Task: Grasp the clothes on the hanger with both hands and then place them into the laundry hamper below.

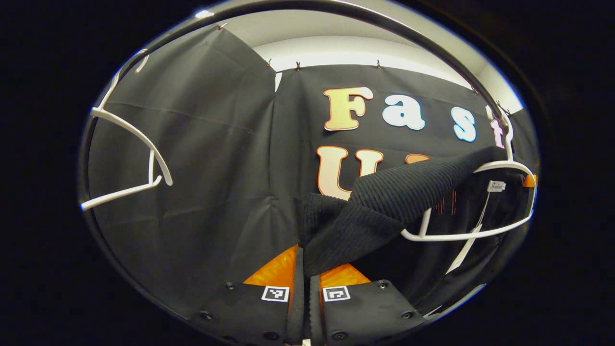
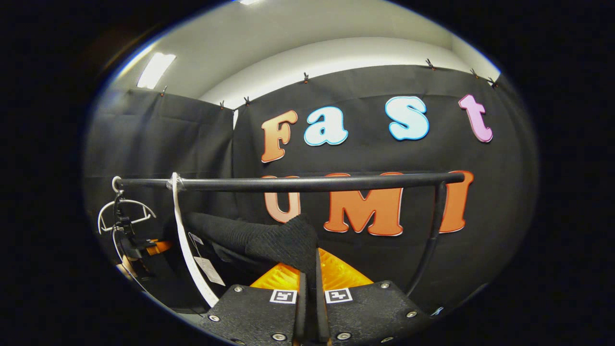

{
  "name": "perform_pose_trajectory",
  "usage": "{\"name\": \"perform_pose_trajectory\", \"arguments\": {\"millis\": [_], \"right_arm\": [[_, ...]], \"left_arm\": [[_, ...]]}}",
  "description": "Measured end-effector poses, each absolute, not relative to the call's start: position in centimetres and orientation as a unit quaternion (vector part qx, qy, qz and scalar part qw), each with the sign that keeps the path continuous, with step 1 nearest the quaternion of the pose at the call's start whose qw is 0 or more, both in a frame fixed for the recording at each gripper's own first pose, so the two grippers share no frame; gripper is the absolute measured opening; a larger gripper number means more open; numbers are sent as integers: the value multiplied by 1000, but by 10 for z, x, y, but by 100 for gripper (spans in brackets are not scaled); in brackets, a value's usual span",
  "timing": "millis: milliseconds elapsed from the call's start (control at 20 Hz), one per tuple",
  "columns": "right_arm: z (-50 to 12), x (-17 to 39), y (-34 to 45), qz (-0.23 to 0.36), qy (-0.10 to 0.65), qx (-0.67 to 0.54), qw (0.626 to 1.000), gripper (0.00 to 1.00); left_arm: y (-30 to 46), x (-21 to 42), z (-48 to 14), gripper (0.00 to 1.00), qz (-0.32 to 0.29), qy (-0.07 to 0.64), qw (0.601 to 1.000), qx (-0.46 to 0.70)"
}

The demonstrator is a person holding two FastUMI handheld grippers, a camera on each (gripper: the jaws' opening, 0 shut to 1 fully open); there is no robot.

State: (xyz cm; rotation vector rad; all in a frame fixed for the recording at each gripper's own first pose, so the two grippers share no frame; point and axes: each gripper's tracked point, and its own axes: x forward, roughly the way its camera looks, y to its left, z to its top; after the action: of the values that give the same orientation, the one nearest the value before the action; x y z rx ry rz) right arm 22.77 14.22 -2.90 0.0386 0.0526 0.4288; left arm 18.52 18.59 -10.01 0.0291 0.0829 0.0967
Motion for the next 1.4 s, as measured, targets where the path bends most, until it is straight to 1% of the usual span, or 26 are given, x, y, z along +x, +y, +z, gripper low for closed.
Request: {"name": "perform_pose_trajectory", "arguments": {"millis": [300, 550, 700, 900, 1100, 1250, 1400], "right_arm": [[-65, 256, 134, 251, 53, 114, 960, 7], [-102, 260, 133, 249, 82, 136, 955, 7], [-109, 264, 138, 255, 87, 150, 951, 7], [-127, 275, 145, 265, 99, 171, 944, 7], [-156, 281, 157, 287, 133, 221, 923, 7], [-179, 284, 162, 297, 157, 263, 904, 7], [-209, 284, 173, 305, 187, 303, 883, 7]], "left_arm": [[189, 199, -90, 12, 47, 35, 998, 20], [196, 202, -93, 12, 56, 34, 998, 23], [198, 194, -91, 12, 74, 17, 997, 0], [204, 177, -82, 12, 108, -14, 994, 18], [207, 172, -95, 12, 117, 3, 993, -15], [209, 168, -93, 12, 121, 4, 993, 7], [208, 172, -100, 12, 120, 16, 993, -6]]}}
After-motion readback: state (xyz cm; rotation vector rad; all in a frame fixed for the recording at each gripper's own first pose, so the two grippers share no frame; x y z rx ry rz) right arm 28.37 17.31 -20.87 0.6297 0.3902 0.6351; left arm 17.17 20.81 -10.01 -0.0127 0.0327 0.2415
